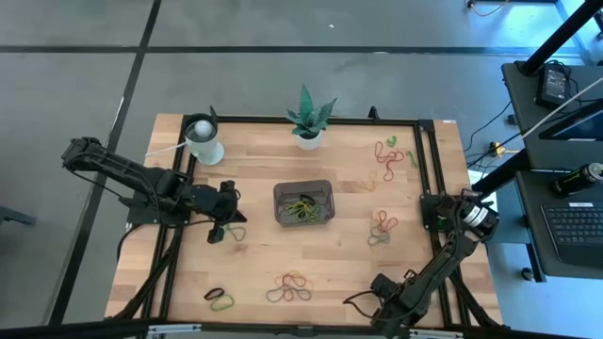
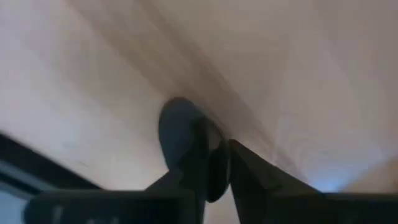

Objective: Pick and place rubber bands into bin
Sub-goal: Put the black rubber band into the black bin

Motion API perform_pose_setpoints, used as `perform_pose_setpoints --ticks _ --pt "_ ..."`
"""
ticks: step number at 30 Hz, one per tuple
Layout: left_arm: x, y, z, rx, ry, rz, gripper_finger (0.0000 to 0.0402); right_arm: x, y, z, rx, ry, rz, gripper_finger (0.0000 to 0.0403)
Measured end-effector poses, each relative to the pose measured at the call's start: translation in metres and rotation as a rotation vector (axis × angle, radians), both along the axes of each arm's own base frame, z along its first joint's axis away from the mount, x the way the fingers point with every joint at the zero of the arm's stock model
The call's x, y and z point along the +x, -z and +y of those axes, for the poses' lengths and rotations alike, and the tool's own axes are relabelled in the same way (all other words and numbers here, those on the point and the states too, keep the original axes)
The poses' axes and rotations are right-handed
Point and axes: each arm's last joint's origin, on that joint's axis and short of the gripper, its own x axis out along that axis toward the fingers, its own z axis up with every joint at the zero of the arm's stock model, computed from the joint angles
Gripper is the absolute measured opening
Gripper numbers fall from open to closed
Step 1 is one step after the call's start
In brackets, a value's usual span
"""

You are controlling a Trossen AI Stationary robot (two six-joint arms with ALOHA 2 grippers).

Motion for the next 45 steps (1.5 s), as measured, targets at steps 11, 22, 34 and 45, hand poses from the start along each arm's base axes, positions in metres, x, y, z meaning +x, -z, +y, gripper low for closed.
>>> perform_pose_setpoints --ticks 11,22,34,45 --pt "0.000 0.000 0.000 -0.003 0.000 0.001 0.0002 0.002 -0.017 -0.004 0.030 0.040 -0.106 0.0004" --pt "0.000 0.000 -0.001 -0.013 0.013 0.004 0.0002 0.010 -0.105 -0.055 -0.061 0.221 -0.525 0.0002" --pt "0.000 0.000 0.000 -0.008 0.005 -0.001 0.0002 0.090 -0.142 -0.168 -0.146 -0.056 -0.772 0.0001" --pt "0.002 -0.003 0.000 -0.006 -0.010 -0.037 0.0002 0.150 -0.144 -0.261 -0.158 -0.326 -0.858 0.0000"
